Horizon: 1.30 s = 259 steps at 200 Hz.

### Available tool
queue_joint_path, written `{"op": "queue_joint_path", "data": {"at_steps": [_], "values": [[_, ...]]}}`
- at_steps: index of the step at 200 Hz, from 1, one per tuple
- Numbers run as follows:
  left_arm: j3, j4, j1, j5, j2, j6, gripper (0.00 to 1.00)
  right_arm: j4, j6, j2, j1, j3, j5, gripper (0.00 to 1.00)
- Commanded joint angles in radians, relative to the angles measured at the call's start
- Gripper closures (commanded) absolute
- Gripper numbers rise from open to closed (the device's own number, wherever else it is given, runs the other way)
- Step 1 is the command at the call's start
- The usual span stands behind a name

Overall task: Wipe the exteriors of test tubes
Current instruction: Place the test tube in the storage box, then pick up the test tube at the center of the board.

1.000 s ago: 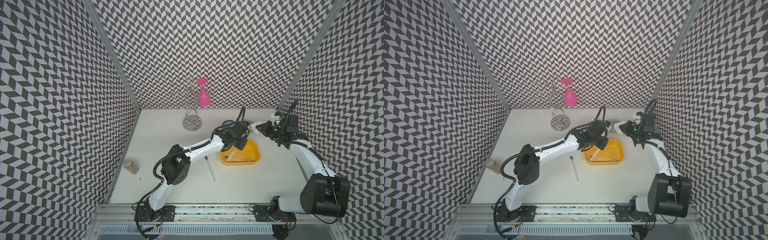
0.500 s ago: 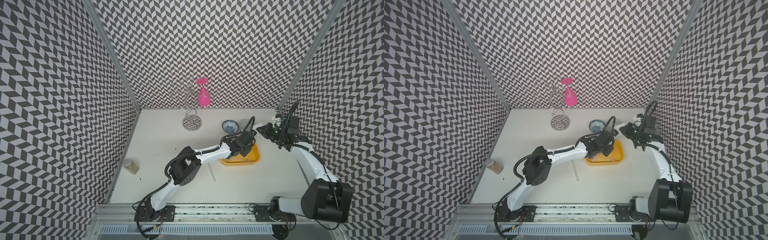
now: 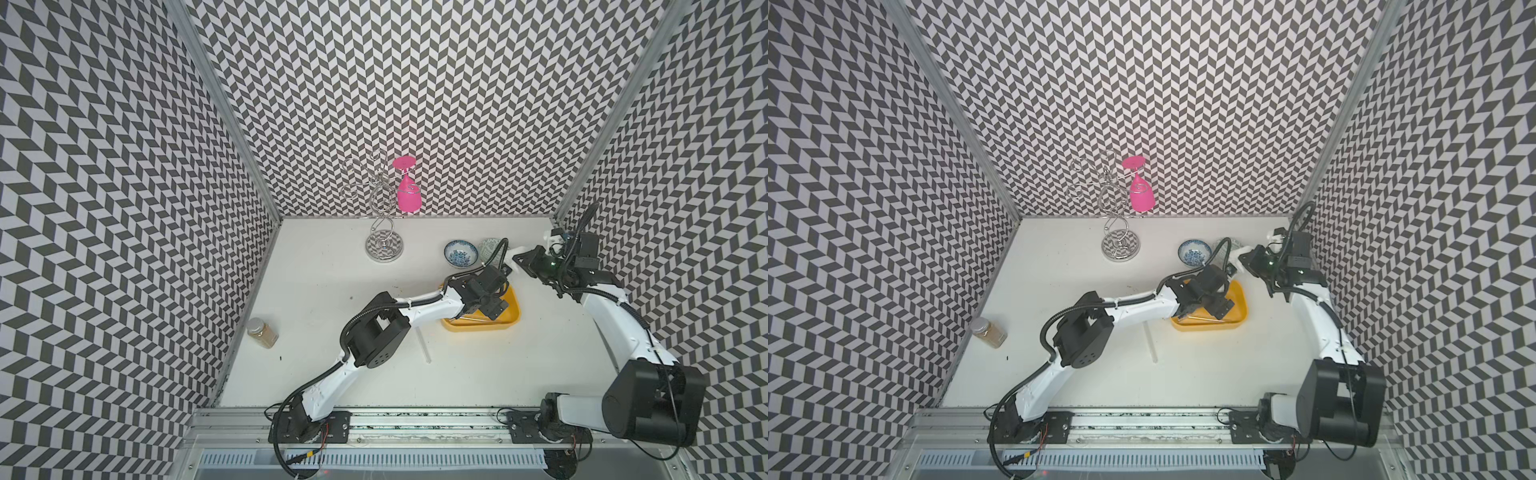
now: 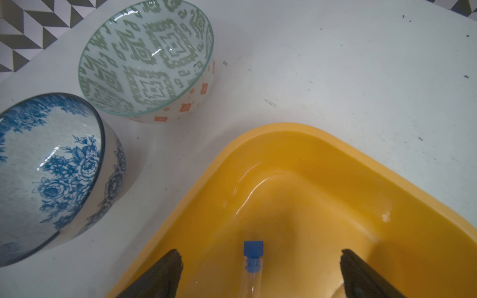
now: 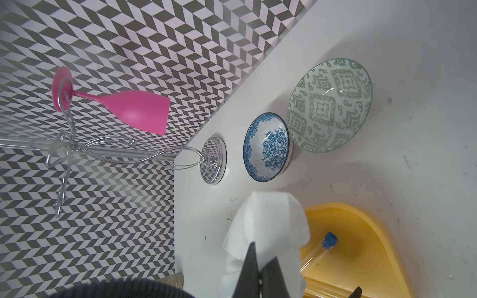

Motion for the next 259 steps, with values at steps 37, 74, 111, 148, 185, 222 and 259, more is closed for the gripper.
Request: {"op": "queue_joint_path", "data": {"at_steps": [37, 74, 111, 148, 185, 222, 259], "values": [[-0.007, -0.224, 0.114, 0.053, -0.334, -0.205, 0.02, 0.068, -0.034, -0.019, 0.035, 0.007, 0.009, 1.0], [-0.097, -0.46, 0.275, 0.165, -0.484, -0.381, 0.04, 0.106, -0.048, -0.002, 0.115, -0.01, 0.024, 1.0], [-0.31, -0.569, 0.393, 0.267, -0.541, -0.423, 0.12, 0.139, -0.042, 0.006, 0.189, -0.035, 0.048, 1.0], [-0.42, -0.558, 0.419, 0.367, -0.48, -0.457, 0.13, 0.155, -0.034, -0.008, 0.207, -0.073, 0.051, 1.0], [-0.437, -0.518, 0.417, 0.4, -0.408, -0.457, 0.14, 0.149, -0.048, -0.025, 0.207, -0.087, 0.066, 1.0], [-0.447, -0.512, 0.416, 0.416, -0.361, -0.405, 0.16, 0.126, 0.001, -0.037, 0.211, -0.07, 0.094, 1.0], [-0.461, -0.489, 0.398, 0.444, -0.341, -0.405, 0.16, 0.117, 0.013, -0.02, 0.222, -0.07, 0.116, 1.0]]}}
